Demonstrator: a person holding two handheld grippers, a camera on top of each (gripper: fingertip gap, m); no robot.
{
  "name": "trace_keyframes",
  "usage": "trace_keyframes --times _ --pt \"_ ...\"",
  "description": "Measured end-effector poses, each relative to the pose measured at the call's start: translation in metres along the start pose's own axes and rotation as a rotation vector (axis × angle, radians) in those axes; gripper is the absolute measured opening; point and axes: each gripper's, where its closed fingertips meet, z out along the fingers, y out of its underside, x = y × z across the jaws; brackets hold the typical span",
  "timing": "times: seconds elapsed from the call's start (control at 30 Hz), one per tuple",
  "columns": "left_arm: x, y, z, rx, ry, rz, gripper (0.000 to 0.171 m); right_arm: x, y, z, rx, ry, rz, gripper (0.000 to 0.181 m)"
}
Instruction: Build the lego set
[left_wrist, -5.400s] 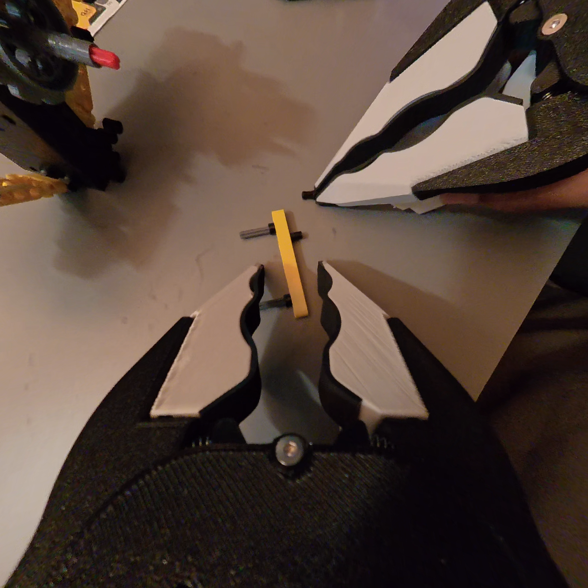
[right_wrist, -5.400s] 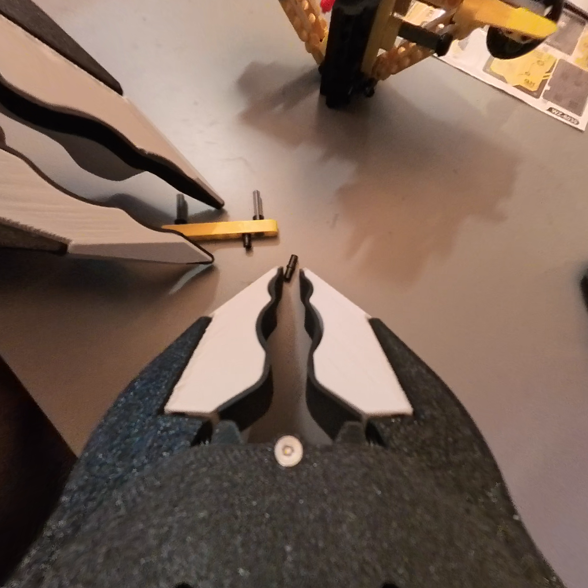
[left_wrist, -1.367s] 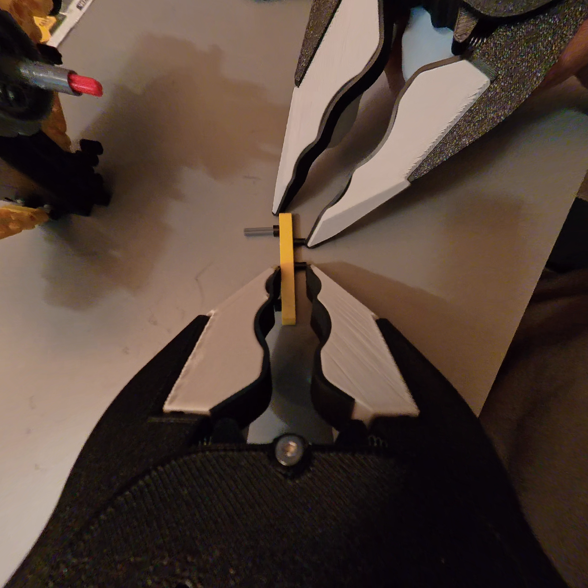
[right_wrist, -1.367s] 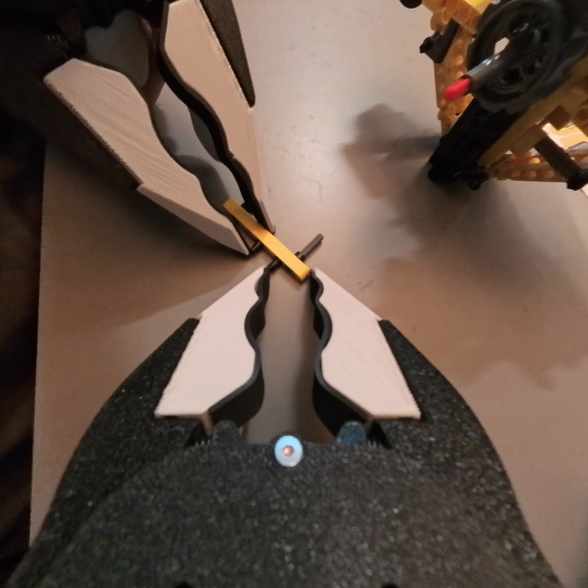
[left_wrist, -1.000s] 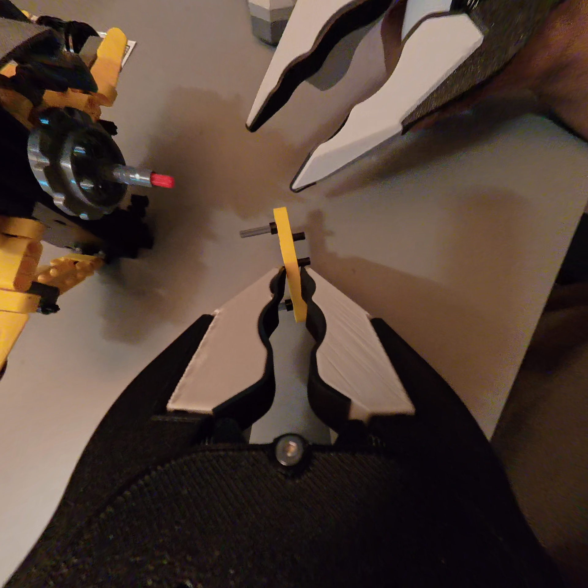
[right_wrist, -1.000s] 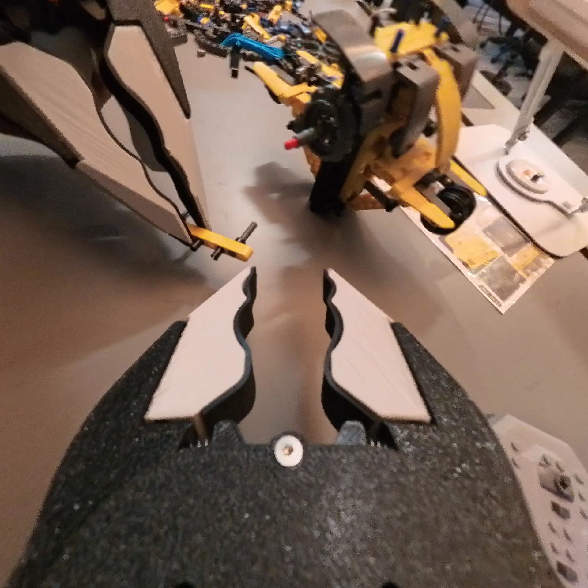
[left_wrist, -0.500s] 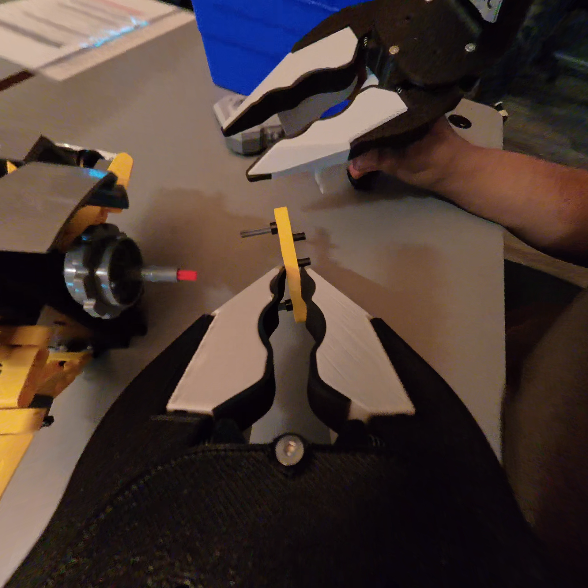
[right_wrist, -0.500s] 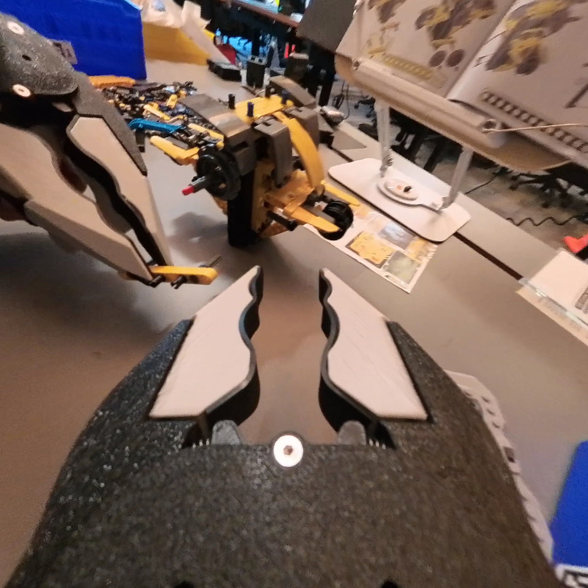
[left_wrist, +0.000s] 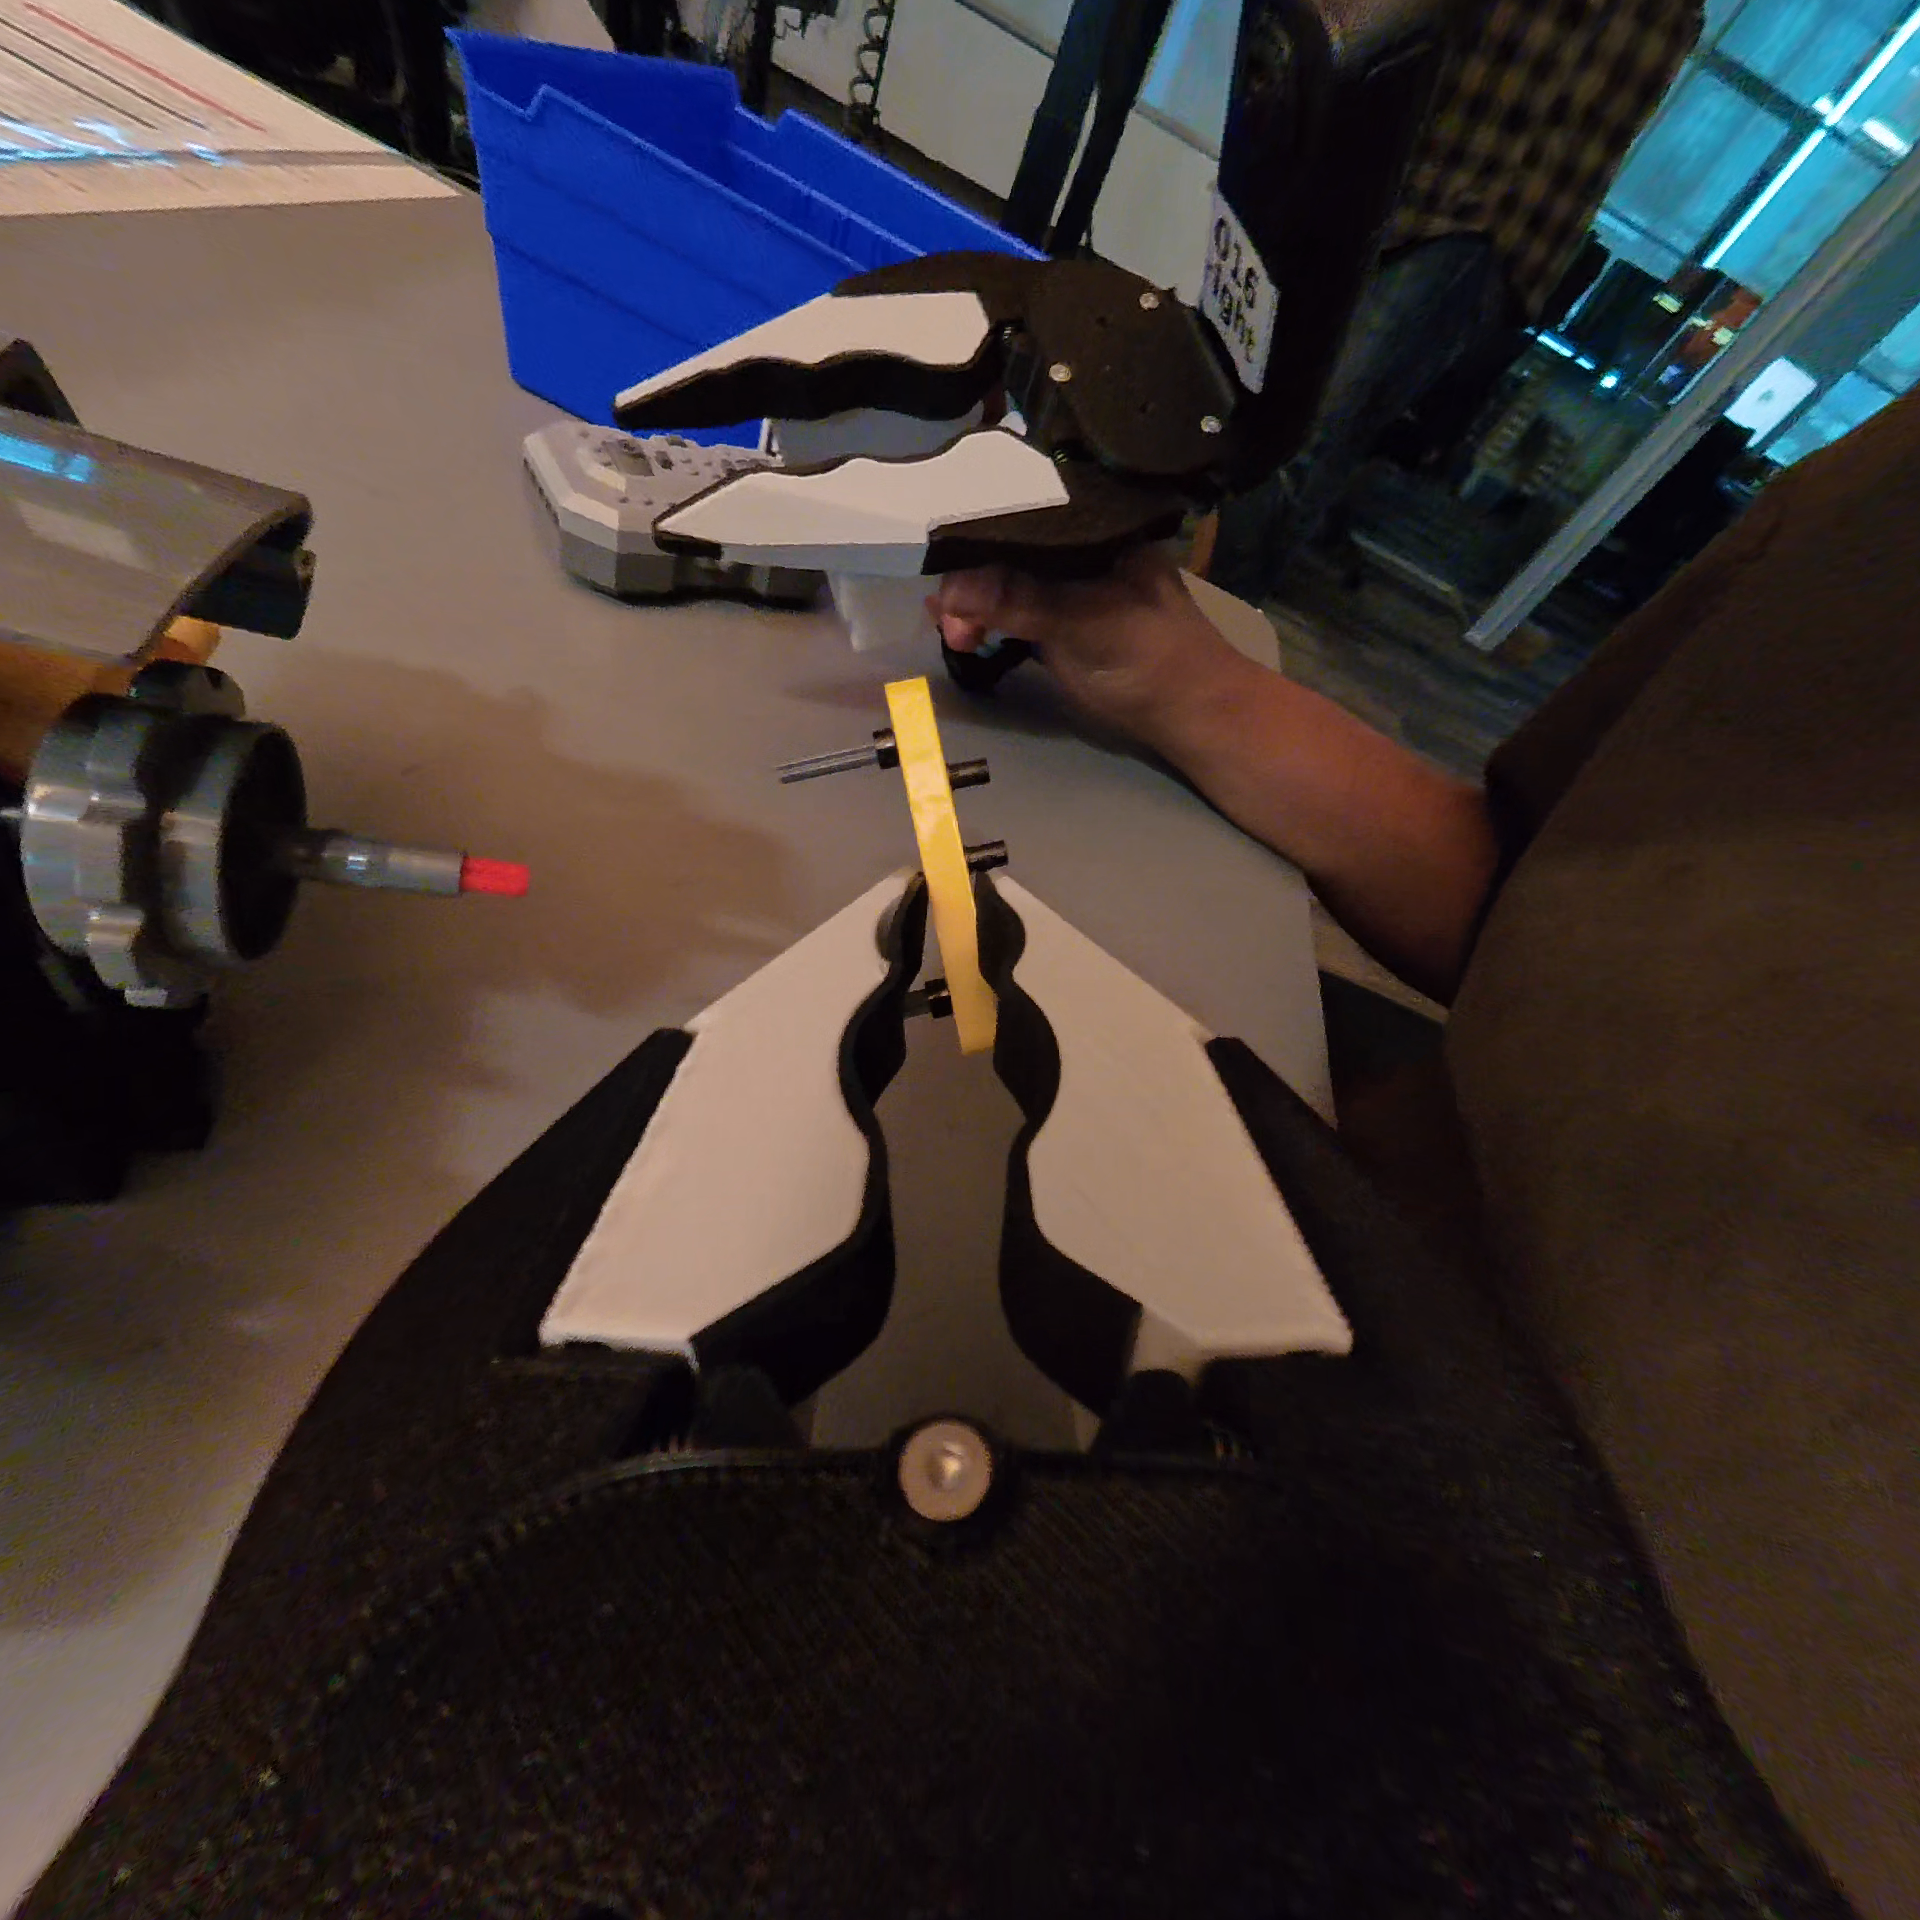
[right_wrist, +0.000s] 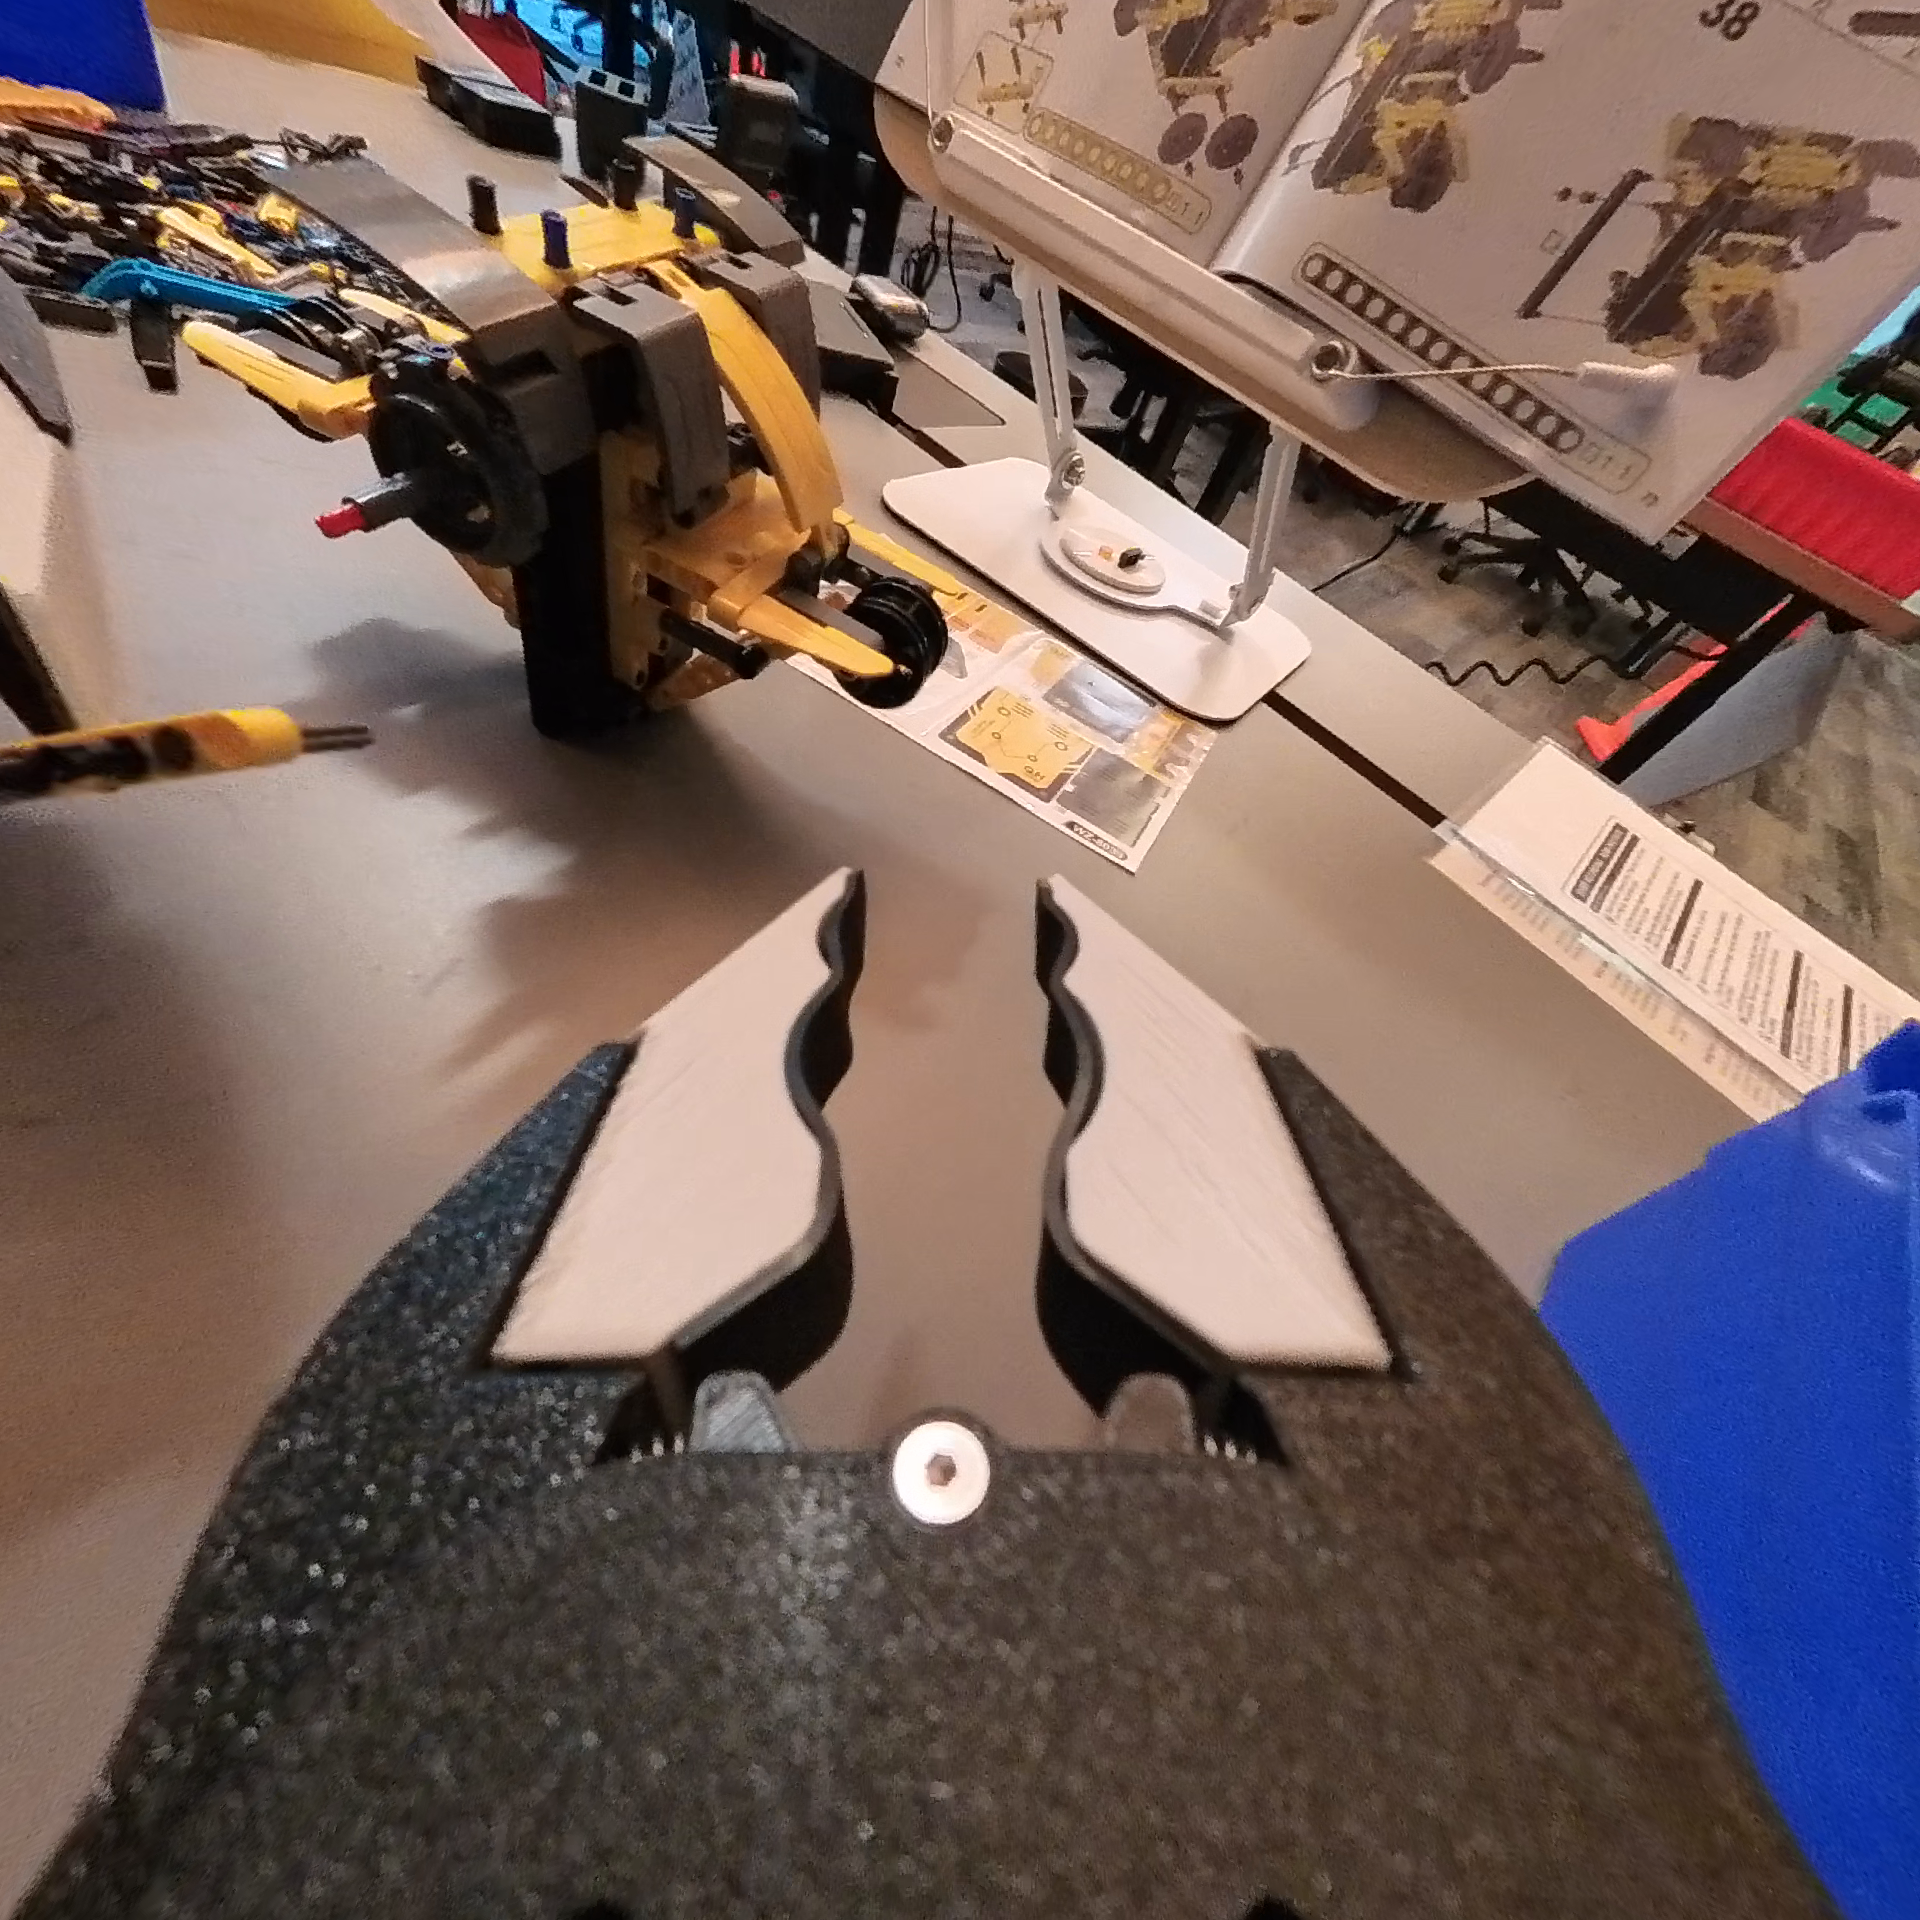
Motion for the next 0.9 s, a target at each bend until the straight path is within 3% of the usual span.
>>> trace_keyframes --times 0.53,0.73,0.9 --pt "0.0 0.0 0.002 0.018 0.066 -0.085 0.007 -0.004 0.007 0.006 -0.03 -0.042 0.019 0.029" --pt "0.005 -0.012 -0.006 0.095 0.148 -0.15 0.008 -0.031 -0.013 -0.002 0.081 -0.224 0.087 0.026" --pt "0.005 -0.018 -0.012 0.134 0.173 -0.177 0.006 -0.037 -0.024 -0.008 0.144 -0.292 0.147 0.03"
